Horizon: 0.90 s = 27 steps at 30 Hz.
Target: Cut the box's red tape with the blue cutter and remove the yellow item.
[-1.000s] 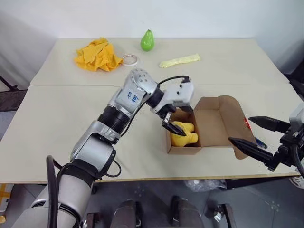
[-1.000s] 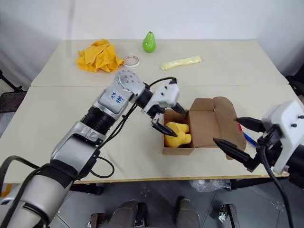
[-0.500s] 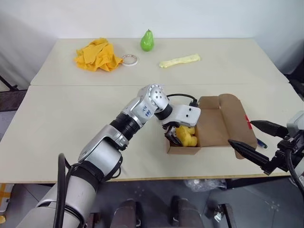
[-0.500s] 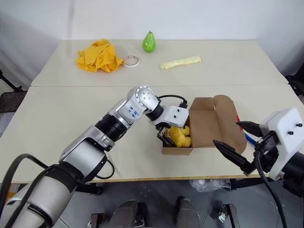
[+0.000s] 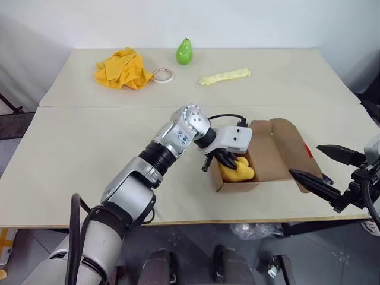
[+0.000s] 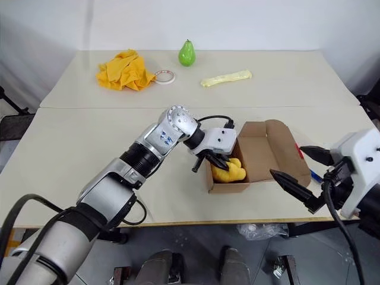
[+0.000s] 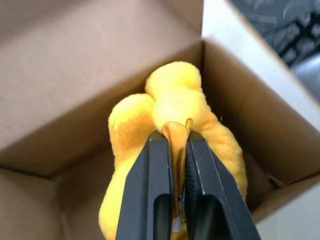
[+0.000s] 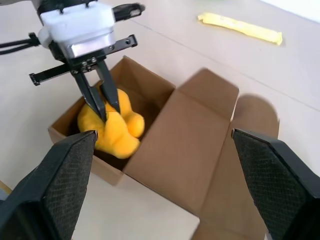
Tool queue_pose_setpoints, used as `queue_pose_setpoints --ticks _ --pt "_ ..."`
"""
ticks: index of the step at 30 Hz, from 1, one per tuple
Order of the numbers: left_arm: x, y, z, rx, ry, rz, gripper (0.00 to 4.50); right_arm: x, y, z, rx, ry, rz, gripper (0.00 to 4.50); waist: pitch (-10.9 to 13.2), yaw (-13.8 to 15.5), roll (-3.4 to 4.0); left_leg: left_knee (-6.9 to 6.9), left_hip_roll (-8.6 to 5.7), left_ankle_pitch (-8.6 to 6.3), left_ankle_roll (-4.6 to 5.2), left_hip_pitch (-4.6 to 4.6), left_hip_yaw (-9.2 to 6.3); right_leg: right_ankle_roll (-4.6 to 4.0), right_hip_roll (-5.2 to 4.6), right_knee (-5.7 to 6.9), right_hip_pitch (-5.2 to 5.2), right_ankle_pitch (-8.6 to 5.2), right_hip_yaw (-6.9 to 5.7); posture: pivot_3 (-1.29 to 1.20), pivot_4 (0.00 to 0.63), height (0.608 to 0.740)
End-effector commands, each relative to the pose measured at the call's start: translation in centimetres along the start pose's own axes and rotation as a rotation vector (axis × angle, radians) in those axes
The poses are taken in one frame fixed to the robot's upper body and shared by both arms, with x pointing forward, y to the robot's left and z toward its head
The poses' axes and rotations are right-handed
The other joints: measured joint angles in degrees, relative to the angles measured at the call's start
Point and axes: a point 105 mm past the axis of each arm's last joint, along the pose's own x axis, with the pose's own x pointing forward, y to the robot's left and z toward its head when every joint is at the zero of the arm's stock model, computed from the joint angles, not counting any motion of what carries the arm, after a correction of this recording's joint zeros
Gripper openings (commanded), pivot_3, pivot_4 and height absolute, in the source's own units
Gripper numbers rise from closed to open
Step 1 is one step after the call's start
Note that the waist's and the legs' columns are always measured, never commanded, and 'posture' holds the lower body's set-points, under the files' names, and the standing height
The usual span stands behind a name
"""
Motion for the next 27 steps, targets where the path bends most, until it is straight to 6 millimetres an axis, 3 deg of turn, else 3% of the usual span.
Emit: queue_pose_setpoints --ticks 1,14,18,23,27 --pt "-2.1 0.6 3.4 0.065 -0.111 0.022 0.01 0.0 -0.2 0.8 -0.038 -0.026 0.004 4.5 0.0 0.0 0.0 0.0 0.0 0.0 0.0 0.0 0.0 0.0 0.0 0.0 0.0 0.0 0.0 0.0 0.15 0.74" --pt "-6.5 3.1 5.7 0.026 -0.267 0.252 0.01 0.7 -0.8 1.7 -0.071 -0.049 0.04 4.5 0.0 0.0 0.0 0.04 -0.01 0.0 0.0 -0.01 0.0 0.04 0.0 0.12 0.01 0.02 0.01 0.0 0.15 0.74" --pt "-10.2 5.5 5.4 -0.064 -0.279 0.455 0.01 0.9 -0.9 2.0 -0.081 -0.058 0.058 4.5 0.0 -0.1 -0.01 0.03 -0.01 0.0 0.0 -0.02 0.0 0.05 0.0 0.12 0.01 0.03 0.0 0.0 0.15 0.74" --pt "-15.5 6.9 0.1 -0.209 -0.077 0.702 0.01 1.3 -0.3 2.3 -0.108 -0.1 0.132 4.5 0.0 -0.6 0.03 -0.05 0.0 0.0 -0.04 0.05 0.03 0.06 0.02 0.16 0.0 0.03 0.02 0.0 0.15 0.74" --pt "-20.5 6.0 -6.7 -0.409 0.13 0.93 0.01 1.7 0.4 3.5 -0.109 -0.23 0.248 4.5 0.0 -0.9 0.01 -0.04 0.02 0.03 -0.08 0.03 0.04 0.06 0.06 0.22 -0.03 0.03 0.02 0.0 0.15 0.74"
